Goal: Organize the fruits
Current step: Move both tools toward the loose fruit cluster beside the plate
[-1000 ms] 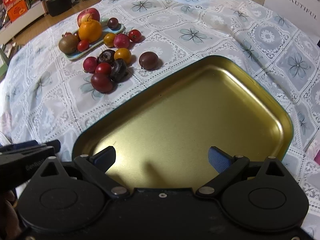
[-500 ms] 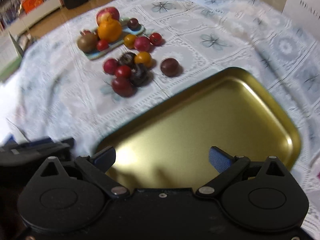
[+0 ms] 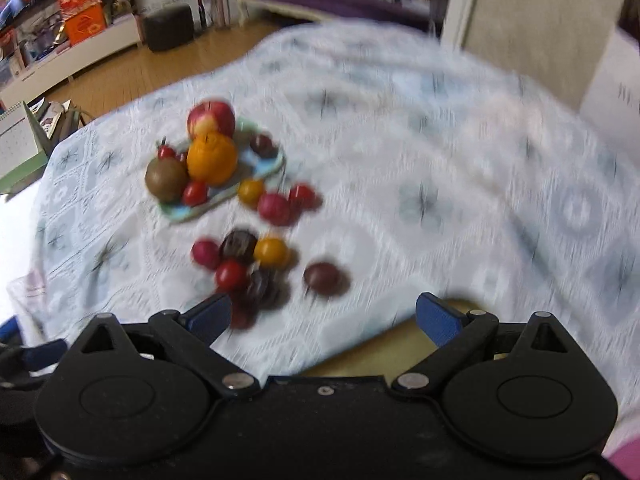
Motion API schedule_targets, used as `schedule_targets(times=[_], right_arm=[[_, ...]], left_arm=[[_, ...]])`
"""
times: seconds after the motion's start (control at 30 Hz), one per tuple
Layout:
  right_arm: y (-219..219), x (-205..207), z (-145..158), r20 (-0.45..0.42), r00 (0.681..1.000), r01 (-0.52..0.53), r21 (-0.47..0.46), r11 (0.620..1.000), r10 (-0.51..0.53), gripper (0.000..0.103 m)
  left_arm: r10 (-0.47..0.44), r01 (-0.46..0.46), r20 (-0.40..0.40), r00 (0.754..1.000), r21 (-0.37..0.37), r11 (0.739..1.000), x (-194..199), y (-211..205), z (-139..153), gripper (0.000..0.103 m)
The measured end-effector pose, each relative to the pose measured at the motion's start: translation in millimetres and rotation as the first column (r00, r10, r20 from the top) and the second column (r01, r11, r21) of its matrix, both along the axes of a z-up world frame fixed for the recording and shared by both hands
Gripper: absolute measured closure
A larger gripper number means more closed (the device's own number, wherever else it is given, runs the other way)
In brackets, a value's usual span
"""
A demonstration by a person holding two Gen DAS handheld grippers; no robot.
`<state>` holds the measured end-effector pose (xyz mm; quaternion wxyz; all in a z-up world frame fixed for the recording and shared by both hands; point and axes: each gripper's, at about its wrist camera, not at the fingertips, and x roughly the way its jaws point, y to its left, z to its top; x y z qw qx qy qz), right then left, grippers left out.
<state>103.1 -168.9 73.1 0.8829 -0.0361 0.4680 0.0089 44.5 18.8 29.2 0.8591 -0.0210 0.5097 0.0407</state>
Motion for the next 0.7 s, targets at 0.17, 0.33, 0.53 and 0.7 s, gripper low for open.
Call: schedule_targets(times=[0.17,0.33,0.53,0.7], right_arm=[[-10,24,-2,0.045,0.997,0.067,0.056,0.996,-0.07,0.0],[-13,56,-22,-0.05,0.994,0.101,0.051,0.994,-0.098,0.0],[-28,67,-60,-0.128,0.985,0.124,0.086,0.989,-0.112,0.002],[-36,68,-72,-0.083,0.988,0.139,0.066,0.988,-0.133,0.004]], left_arm=[[0.01,-0.01,-0.006,1.0,0.01,1.0,26,-5,6,0.052],[0.038,-0.037,-0.009,0.999,0.032,0.999,48,-10,2,0.052],[-0.032,0.032,-0.055,0.998,-0.004,0.999,63,-24,-12,0.052],[-0.046,0.039,-0.103,0.994,-0.063,0.997,70,-34,-28,0.052]])
